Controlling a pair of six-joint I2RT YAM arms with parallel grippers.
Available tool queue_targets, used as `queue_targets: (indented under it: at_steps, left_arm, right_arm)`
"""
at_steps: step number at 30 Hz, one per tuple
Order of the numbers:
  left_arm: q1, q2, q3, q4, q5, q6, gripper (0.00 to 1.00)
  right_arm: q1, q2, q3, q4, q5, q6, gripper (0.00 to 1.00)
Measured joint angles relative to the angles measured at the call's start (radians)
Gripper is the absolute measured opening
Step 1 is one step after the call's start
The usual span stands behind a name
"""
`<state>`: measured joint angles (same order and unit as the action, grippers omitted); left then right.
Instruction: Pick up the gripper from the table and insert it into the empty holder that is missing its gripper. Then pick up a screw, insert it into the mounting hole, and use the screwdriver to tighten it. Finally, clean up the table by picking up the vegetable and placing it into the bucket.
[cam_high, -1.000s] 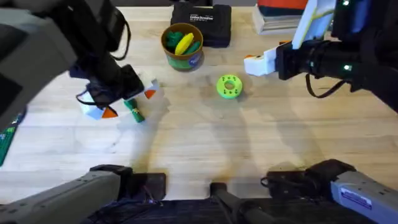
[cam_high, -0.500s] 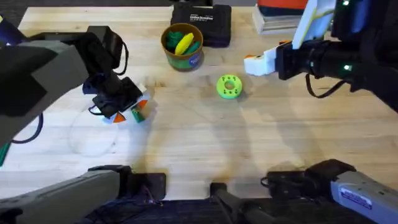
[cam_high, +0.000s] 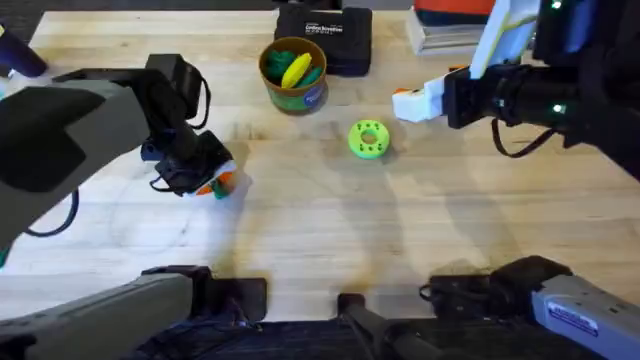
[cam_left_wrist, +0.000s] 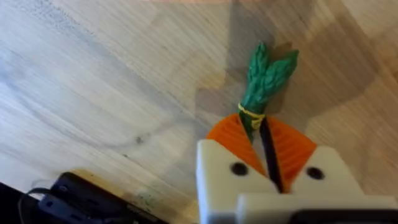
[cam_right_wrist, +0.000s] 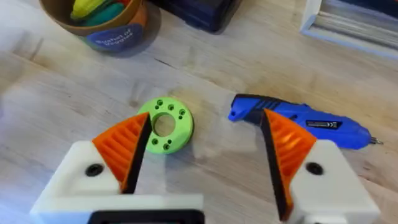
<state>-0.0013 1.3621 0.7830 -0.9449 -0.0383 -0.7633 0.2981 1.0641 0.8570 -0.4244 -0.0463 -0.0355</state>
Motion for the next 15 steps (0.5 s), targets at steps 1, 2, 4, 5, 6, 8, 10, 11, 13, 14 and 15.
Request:
queue_targets:
  at_steps: [1,2,4,5,6,8,10,11,13,14,15]
  left_arm:
    - [0.0,0.0,0.0,0.002,-0.004,-0.001,0.076]
    - [0.0,-0.003,0.003,0.003,-0.007,0.001,0.029]
    - [0.0,-0.008,0.004,0.001,-0.007,0.003,0.02]
    - [0.0,-0.008,0.004,0.0,-0.007,0.003,0.021]
    - [0.0,-0.008,0.004,-0.003,-0.006,0.002,0.021]
    - [0.0,-0.008,0.014,-0.028,0.004,0.002,0.021]
    - [0.0,-0.008,0.036,-0.09,0.023,0.002,0.02]
    - [0.0,-0.007,0.058,-0.126,0.033,0.002,0.02]
    - [0.0,-0.003,0.132,-0.198,0.052,0.002,0.02]
    - [0.0,-0.001,0.177,-0.221,0.06,0.002,0.019]
    - [0.0,0.0,0.231,-0.233,0.075,0.002,0.019]
  right_arm:
    - [0.0,0.0,0.0,0.0,0.0,0.0,0.994]
    - [0.0,0.0,0.0,0.0,0.0,0.001,0.994]
    - [0.0,0.0,0.0,0.0,0.0,0.003,0.994]
    - [0.0,0.0,0.0,0.0,0.0,0.003,0.994]
    - [0.0,0.0,0.0,0.0,0.0,0.003,0.994]
    - [0.0,0.0,0.0,0.0,0.0,0.003,0.994]
    - [0.0,0.0,0.0,0.0,0.0,0.003,0.994]
    - [0.0,0.0,0.0,0.0,0.0,0.003,0.994]
    - [0.0,0.0,0.0,0.001,0.0,0.003,0.994]
    - [0.0,0.0,0.0,0.001,0.0,0.003,0.994]
    - [0.0,0.0,0.0,0.001,0.0,0.003,0.994]
